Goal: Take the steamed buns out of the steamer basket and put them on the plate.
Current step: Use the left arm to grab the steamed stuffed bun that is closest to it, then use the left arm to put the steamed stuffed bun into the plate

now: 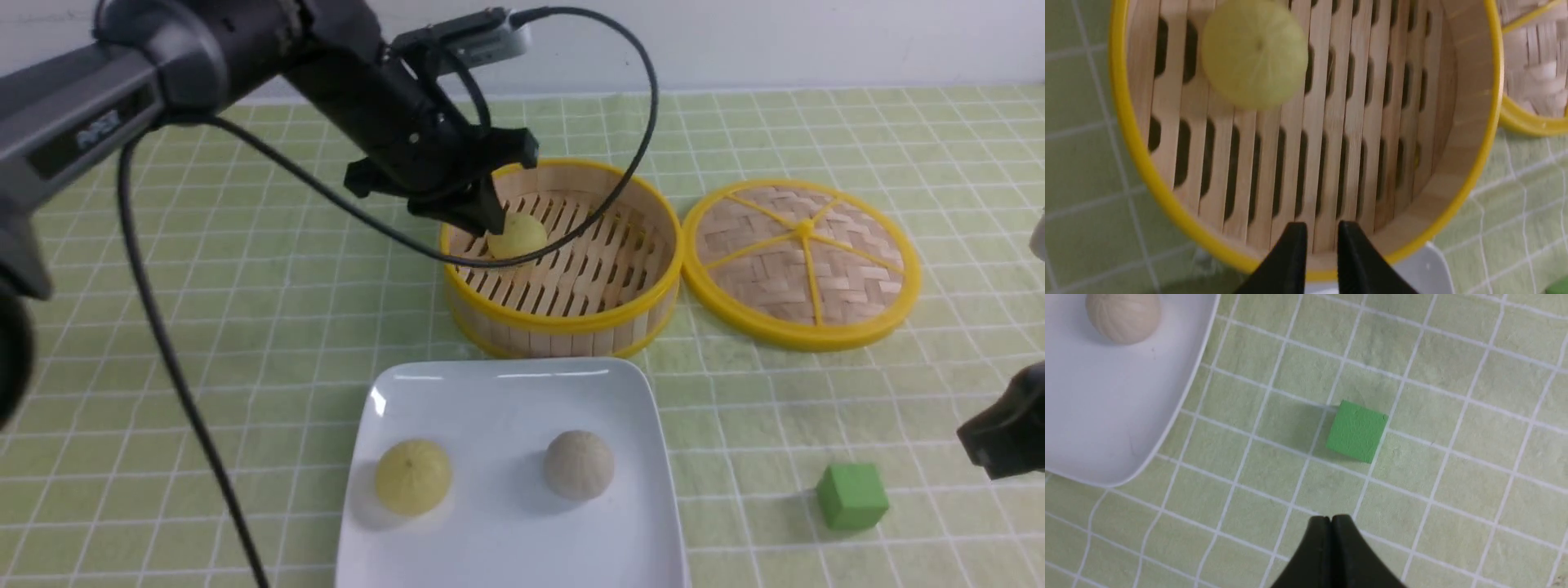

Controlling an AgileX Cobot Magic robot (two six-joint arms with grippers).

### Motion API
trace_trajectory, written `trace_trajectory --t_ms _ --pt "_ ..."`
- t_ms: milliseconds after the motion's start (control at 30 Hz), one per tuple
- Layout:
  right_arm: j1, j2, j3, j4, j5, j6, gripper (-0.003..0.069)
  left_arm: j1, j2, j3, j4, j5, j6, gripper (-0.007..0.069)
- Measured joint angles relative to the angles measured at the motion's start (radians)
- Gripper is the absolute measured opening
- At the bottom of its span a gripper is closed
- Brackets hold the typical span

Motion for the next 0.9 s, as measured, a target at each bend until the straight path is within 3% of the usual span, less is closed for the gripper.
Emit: trace_trajectory --t_ms 233,400,567,633,767,800,900 --pt "0.0 0.0 0.0 0.0 -0.024 0.0 -0.0009 -0.034 0.185 -0.235 0.138 -0.004 -0.009 0.0415" --pt "0.0 0.0 0.001 0.0 -0.036 0.0 -0.0006 -0.035 0.243 -0.264 0.233 -0.046 -0.011 0.044" --pt "0.0 0.0 0.003 0.0 -0.045 0.001 -0.0001 -0.035 0.29 -0.264 0.223 -0.111 -0.011 0.0435" --pt "0.0 0.0 0.004 0.0 -0.045 0.001 0.0 -0.035 0.303 -0.264 0.22 -0.116 -0.02 0.0394" --pt "0.0 0.0 0.004 0.0 -0.042 0.001 0.0001 -0.035 0.329 -0.268 0.218 -0.118 -0.067 0.0185" --pt "0.0 0.0 0.004 0.0 -0.041 0.001 0.0003 -0.035 0.333 -0.271 0.218 -0.119 -0.08 0.0093" --pt "0.0 0.0 0.004 0.0 -0.036 0.001 0.0005 -0.034 0.308 -0.271 0.2 -0.096 -0.09 0.003"
